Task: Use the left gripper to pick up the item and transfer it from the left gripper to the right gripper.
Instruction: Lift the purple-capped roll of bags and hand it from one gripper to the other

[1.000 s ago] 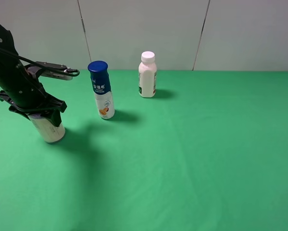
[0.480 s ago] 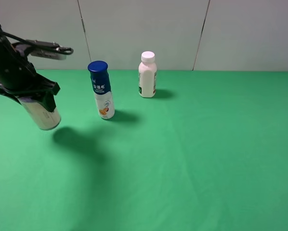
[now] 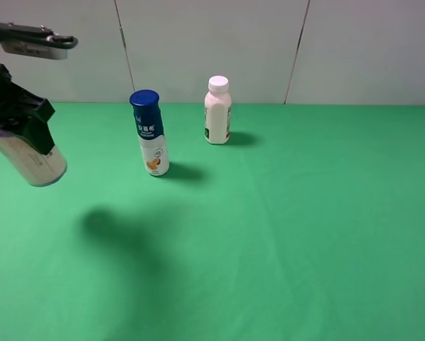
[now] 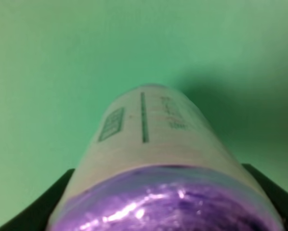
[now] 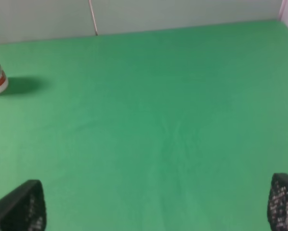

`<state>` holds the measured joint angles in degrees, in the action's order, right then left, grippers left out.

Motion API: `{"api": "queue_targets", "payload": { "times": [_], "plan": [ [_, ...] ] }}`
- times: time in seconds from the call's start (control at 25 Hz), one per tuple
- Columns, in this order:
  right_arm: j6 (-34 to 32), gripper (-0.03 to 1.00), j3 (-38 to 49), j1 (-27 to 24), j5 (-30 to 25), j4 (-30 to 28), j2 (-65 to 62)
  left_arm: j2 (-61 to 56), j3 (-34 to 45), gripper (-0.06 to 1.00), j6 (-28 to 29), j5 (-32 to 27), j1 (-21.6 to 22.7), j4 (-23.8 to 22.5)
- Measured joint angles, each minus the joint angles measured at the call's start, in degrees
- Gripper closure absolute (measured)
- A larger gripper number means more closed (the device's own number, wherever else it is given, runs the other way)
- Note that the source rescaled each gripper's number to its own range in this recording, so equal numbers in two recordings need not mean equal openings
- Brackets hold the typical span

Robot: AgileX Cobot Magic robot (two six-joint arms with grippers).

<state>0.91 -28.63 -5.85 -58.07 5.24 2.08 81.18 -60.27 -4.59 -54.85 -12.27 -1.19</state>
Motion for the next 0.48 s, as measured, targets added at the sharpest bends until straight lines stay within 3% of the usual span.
{"api": "queue_targets", "payload": {
  "times": [0.48],
  "plan": [
    [0.0, -0.03, 0.0, 0.0, 0.0, 0.0, 0.0, -3.9, -4.7, 0.94, -2.3, -8.5, -1.4, 0.6]
  ]
}}
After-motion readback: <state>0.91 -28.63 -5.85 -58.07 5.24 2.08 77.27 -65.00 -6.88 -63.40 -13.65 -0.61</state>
